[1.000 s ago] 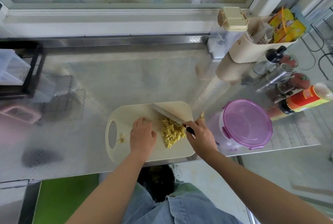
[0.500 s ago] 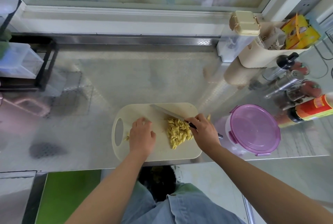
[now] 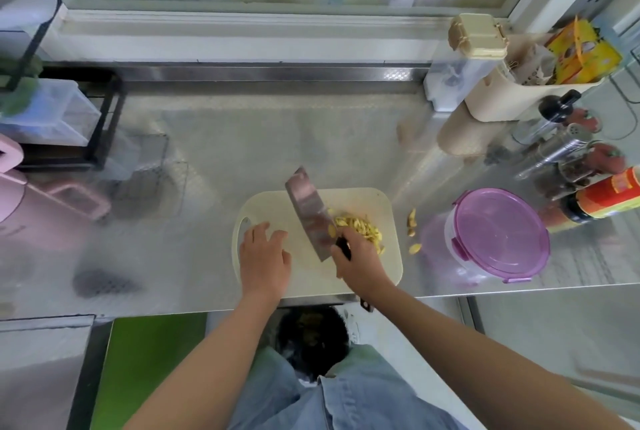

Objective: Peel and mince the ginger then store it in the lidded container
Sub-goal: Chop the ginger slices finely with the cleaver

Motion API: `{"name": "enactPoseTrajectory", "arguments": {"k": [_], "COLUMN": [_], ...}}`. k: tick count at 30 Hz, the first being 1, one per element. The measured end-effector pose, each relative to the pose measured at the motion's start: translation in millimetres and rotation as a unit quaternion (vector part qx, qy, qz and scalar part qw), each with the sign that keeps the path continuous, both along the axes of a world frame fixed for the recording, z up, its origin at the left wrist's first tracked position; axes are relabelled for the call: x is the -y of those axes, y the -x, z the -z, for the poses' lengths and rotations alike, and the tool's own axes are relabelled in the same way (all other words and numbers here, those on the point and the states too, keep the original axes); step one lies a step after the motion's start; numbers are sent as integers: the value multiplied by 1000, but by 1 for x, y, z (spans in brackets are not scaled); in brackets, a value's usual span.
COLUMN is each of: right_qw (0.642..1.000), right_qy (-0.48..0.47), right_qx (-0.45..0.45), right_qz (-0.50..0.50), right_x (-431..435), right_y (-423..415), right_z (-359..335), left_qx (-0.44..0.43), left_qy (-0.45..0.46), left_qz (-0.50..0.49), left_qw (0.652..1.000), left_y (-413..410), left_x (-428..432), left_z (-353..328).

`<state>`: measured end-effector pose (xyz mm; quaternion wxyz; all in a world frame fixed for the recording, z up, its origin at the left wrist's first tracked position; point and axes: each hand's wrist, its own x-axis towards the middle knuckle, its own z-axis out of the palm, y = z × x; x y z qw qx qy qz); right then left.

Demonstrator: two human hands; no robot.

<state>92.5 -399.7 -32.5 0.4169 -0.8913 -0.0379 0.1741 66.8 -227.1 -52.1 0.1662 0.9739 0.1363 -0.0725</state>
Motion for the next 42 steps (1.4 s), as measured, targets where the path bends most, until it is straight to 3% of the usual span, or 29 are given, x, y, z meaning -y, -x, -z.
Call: {"name": "enactPoseTrajectory", "arguments": {"k": [3, 9, 16, 23, 30, 36, 40, 42], "right_qw": [1000, 995, 998, 997, 999, 998, 999, 998], "right_qy": [3, 29, -9, 14, 0, 20, 27, 50], "right_qx": [-12, -12, -41, -16, -32, -10, -10, -14], "right_qz": [-3, 99, -45, 78, -26, 61, -34, -33], "right_x": [-9, 13, 2, 35, 26, 38, 28, 25], "right_y": [19, 25, 53, 40, 45, 40, 39, 37], "right_z": [12, 16, 14, 10, 4, 11, 9, 11], "left_qx": [12, 17, -26, -44, -40, -43, -38, -36], "left_qy": [16, 5, -16, -7, -21, -22, -27, -29], "left_qz": [20, 36, -38, -21, -11, 9, 25, 38], "left_qw": [1000, 999, 999, 999, 999, 999, 999, 998], "left_y": [10, 21, 29, 35, 31, 25, 22, 19], "left_x": [-8, -13, -7, -1, 9, 15, 15, 15], "left_z": [4, 6, 3, 8, 8, 9, 11, 11]}}
